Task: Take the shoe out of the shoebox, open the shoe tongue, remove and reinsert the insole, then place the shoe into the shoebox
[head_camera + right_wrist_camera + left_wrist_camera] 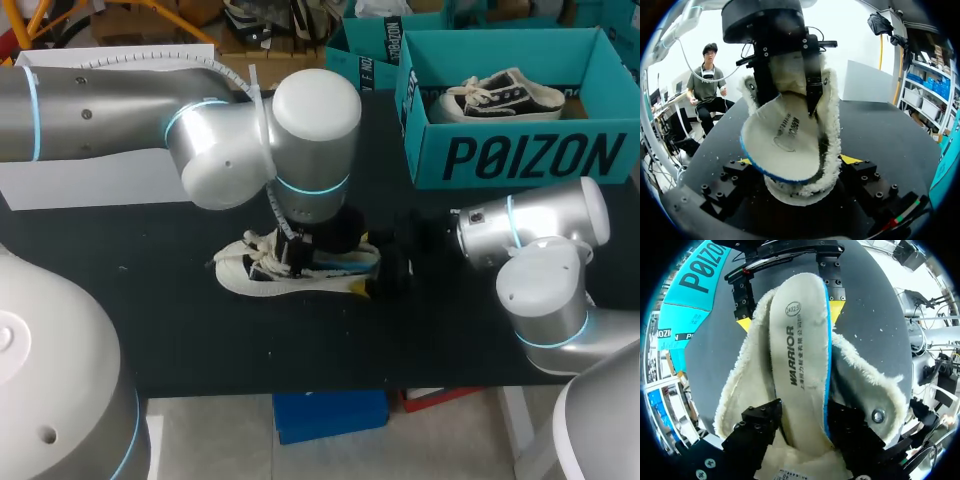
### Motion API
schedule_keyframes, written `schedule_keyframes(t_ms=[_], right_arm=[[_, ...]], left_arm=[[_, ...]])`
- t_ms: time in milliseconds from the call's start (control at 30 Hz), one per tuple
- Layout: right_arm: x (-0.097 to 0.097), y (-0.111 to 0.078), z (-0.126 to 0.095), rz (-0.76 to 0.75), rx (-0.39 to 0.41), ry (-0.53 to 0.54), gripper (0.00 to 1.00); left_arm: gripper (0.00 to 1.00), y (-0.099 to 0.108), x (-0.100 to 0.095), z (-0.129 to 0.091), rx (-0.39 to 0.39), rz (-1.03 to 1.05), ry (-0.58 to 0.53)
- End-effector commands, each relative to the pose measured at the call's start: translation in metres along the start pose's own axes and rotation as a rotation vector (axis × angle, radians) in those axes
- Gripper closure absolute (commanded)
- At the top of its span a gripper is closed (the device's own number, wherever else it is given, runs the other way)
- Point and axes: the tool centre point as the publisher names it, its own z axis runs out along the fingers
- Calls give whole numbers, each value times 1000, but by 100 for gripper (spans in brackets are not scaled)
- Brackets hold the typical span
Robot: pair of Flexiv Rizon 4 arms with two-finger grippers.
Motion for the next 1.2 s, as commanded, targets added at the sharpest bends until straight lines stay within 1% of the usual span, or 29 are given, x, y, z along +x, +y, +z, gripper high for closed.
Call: schedule_keyframes(t_ms=[33,100,367,467,533,567,633,667,700,733,767,833,900,933,967,1000,1033,1067,1100,1133,1167,1200], right_arm=[[-2,-2,1,1,2,-1,100],[-2,-2,1,1,2,-1,100],[-2,-2,1,1,2,-1,100],[-2,-2,1,1,2,-1,100],[-2,-2,1,1,2,-1,100],[-2,-2,1,1,2,-1,100],[-2,-2,1,1,2,-1,100],[-2,-2,1,1,2,-1,100],[-2,-2,1,1,2,-1,100],[-2,-2,1,1,2,-1,100],[-2,-2,1,1,2,-1,100],[-2,-2,1,1,2,-1,100],[-2,-2,1,1,2,-1,100],[-2,-2,1,1,2,-1,100],[-2,-2,1,1,2,-1,100],[-2,-2,1,1,2,-1,100],[-2,-2,1,1,2,-1,100],[-2,-2,1,1,2,-1,100],[-2,-2,1,1,2,-1,100],[-2,-2,1,1,2,-1,100],[-2,-2,1,1,2,-1,100],[-2,-2,1,1,2,-1,100]], left_arm=[[100,0,0,-4,16,4,2],[100,-1,1,-9,37,6,3],[100,-9,2,-24,83,12,-21],[100,-15,3,-26,89,22,-25],[100,-18,4,-25,79,27,-31],[81,-20,4,-23,73,29,-33],[8,-22,4,-19,71,34,-29],[28,-23,4,-18,71,35,-27],[29,-23,4,-16,70,36,-25],[11,-24,4,-16,70,37,-22],[31,-24,4,-15,72,38,-21],[100,-24,4,-15,75,39,-22],[100,-24,3,-17,85,38,-23],[91,-24,3,-18,93,42,-24],[67,-24,3,-21,99,43,-24],[55,-24,3,-23,103,47,-32],[50,-25,3,-25,111,52,-35],[42,-25,3,-27,111,52,-37],[41,-25,3,-28,113,54,-41],[42,-25,3,-28,115,55,-41],[39,-26,3,-29,119,58,-43],[27,-26,3,-29,119,59,-43]])
